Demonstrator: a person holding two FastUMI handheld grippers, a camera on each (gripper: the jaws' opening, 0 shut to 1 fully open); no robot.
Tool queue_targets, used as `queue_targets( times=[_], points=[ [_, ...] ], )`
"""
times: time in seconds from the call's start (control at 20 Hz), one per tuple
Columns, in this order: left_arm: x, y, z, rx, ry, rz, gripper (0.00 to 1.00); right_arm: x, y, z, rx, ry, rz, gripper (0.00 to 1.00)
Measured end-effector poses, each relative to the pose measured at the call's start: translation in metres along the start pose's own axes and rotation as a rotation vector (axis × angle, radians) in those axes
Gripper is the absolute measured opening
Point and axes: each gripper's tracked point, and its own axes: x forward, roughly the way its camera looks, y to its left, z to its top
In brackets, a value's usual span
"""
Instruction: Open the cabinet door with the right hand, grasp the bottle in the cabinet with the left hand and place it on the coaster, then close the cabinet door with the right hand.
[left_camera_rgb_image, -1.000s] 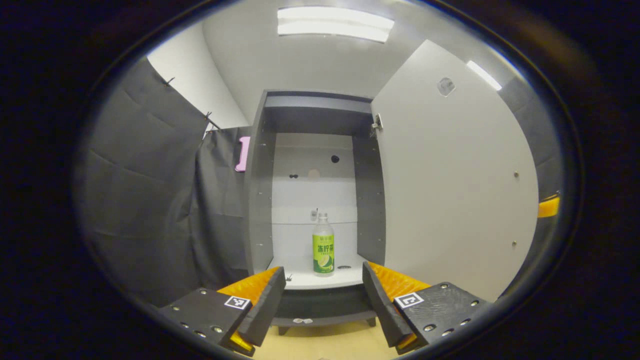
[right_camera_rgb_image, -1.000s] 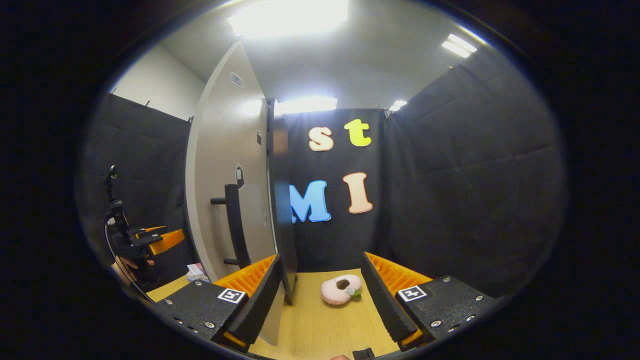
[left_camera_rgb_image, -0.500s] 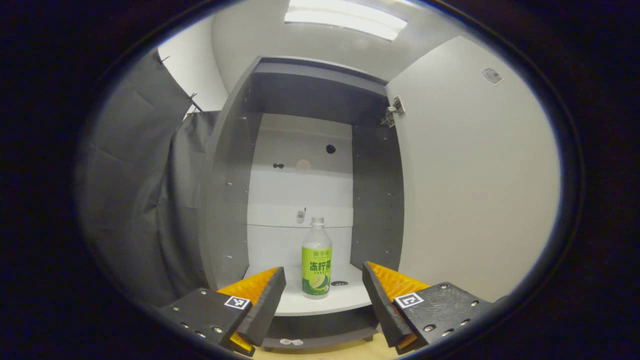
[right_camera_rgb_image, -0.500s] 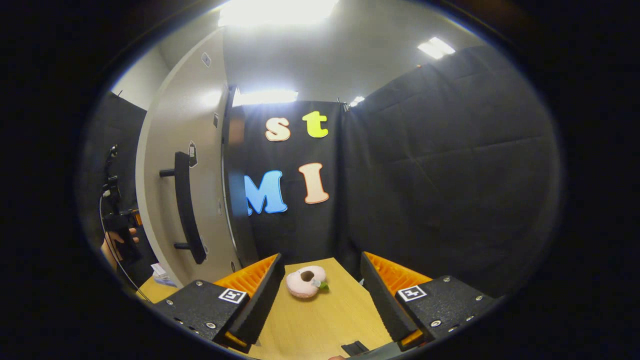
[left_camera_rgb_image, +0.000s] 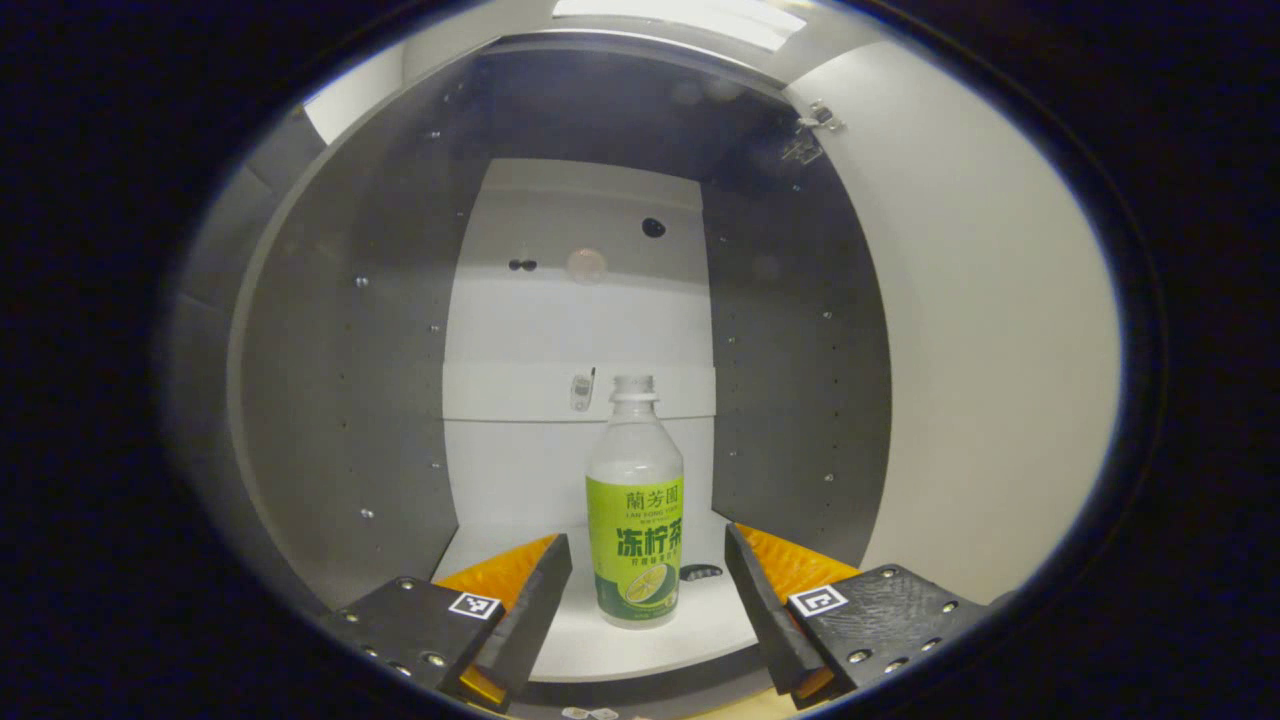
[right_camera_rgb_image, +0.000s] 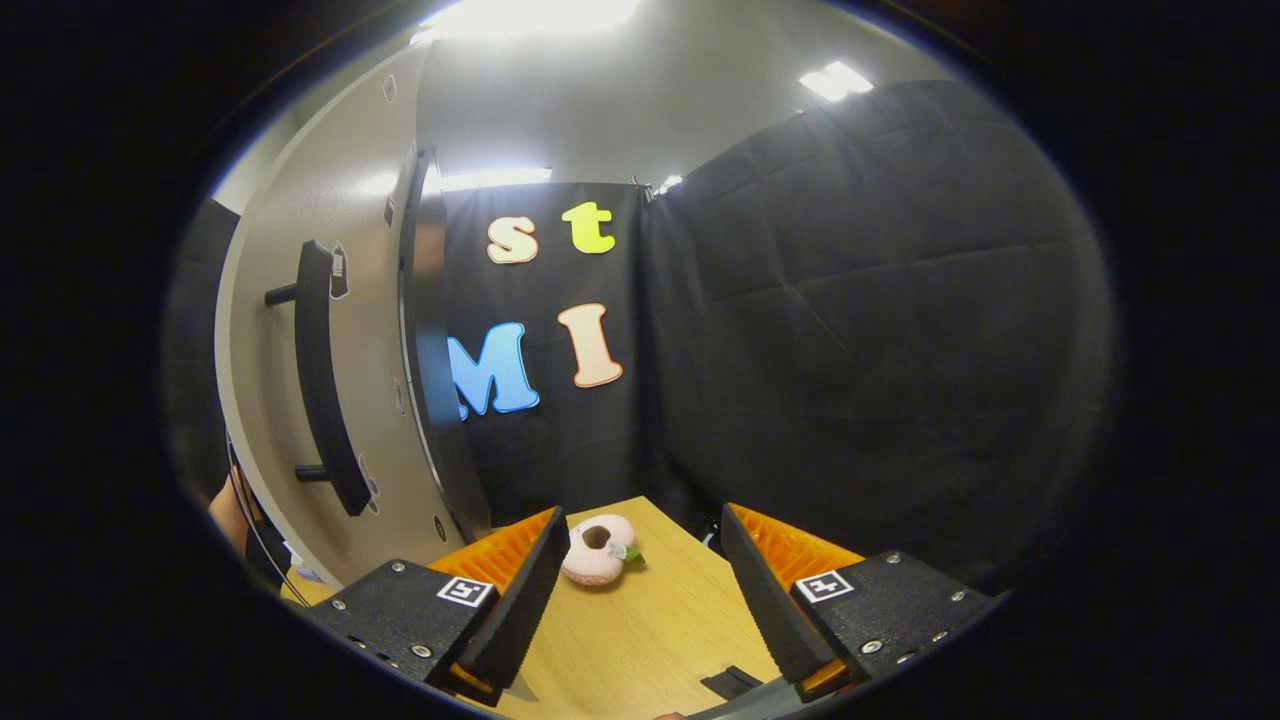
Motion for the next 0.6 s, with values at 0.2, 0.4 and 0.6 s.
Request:
queue_targets(
  times=[0.2,0.4,0.6],
  points=[
    [0.022,0.004,-0.008,-0.023,0.012,0.002,0.92,0.001,0.002,-0.002,0.013,-0.001,-0.022,0.94],
    [0.037,0.008,-0.022,-0.020,0.049,0.005,0.88,0.005,0.009,-0.005,0.032,0.013,-0.016,0.94],
    [0.044,0.013,-0.027,-0.045,0.051,0.005,0.67,0.007,0.010,-0.006,0.027,0.018,-0.006,0.94]
  ],
)
